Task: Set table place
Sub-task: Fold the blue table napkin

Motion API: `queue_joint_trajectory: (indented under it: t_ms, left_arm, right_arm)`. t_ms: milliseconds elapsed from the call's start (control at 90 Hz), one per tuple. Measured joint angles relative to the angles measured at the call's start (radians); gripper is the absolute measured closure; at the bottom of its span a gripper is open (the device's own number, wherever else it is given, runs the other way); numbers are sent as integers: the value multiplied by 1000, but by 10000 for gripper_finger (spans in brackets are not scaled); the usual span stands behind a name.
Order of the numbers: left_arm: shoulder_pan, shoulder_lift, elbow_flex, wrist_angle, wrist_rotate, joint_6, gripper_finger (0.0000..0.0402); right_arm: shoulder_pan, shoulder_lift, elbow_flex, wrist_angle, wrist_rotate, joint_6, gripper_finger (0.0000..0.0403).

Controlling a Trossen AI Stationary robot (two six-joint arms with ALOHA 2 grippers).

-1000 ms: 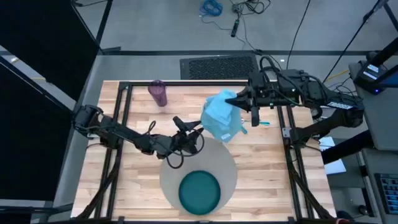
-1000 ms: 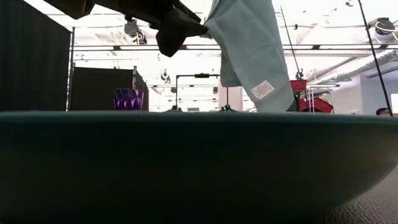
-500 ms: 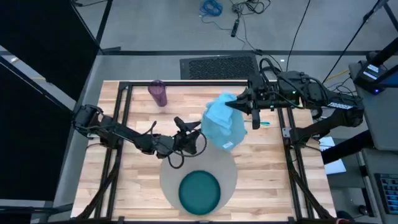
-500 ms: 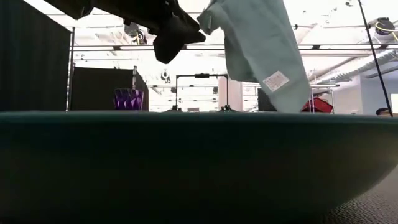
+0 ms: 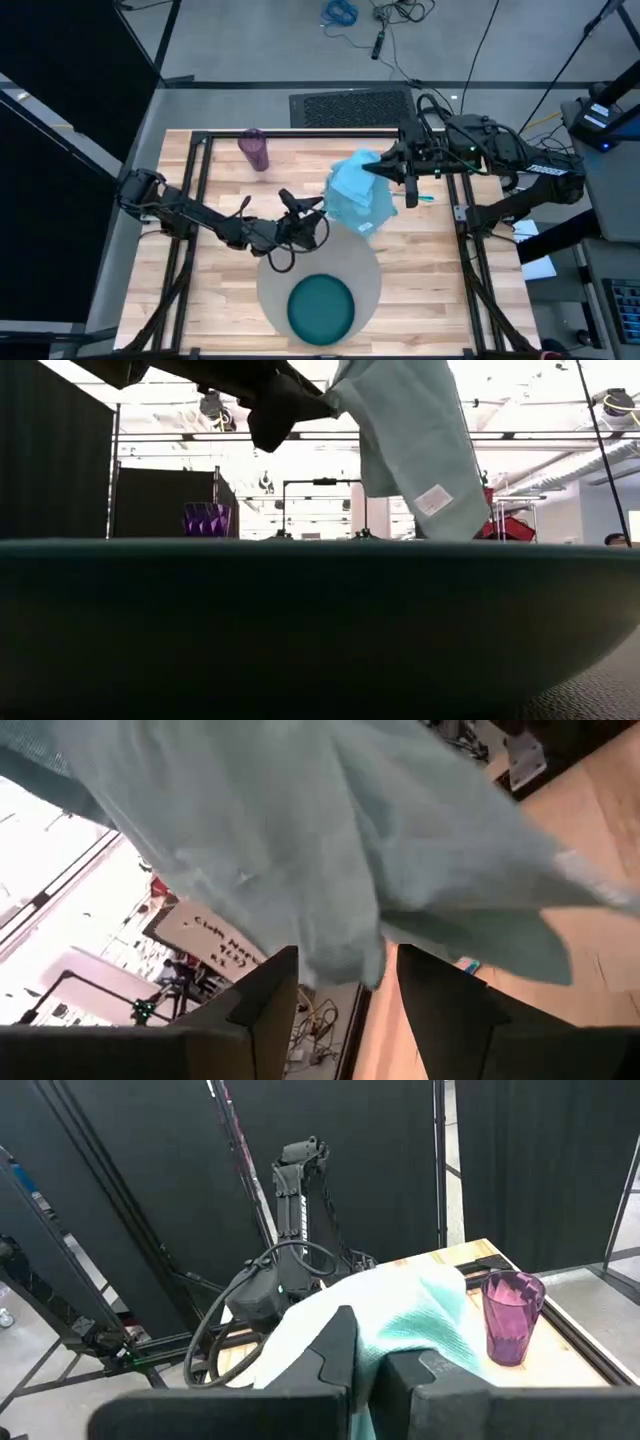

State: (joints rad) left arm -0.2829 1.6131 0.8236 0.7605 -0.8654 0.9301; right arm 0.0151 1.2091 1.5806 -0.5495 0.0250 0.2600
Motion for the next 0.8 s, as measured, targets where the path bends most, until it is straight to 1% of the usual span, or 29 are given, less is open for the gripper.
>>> queue_joint_trajectory:
  t_ms: [178, 533, 578, 611, 656, 700, 722, 800]
  left_arm:
    - [0, 0, 0, 2, 19, 0, 244]
    - [3, 0, 0, 29, 19, -2, 249]
    - [2, 0, 0, 39, 19, -8, 261]
    - [-1, 0, 0, 48, 20, -9, 280]
    - [-6, 0, 2, 49, 19, -9, 314]
    - [-14, 0, 7, 48, 20, -10, 359]
    - [-18, 0, 10, 46, 21, -12, 373]
    - [-28, 0, 27, 43, 34, -16, 394]
  right_arm:
    - [0, 0, 0, 0, 0, 6, 403]
    - [0, 0, 0, -1, 0, 9, 403]
    - [0, 1, 0, -1, 0, 9, 403]
    - [0, 1, 0, -1, 0, 9, 403]
    - [0, 1, 0, -3, 0, 9, 403]
    - [0, 1, 0, -3, 0, 9, 403]
    - [0, 1, 0, -3, 0, 9, 403]
    - [0, 1, 0, -3, 0, 9, 403]
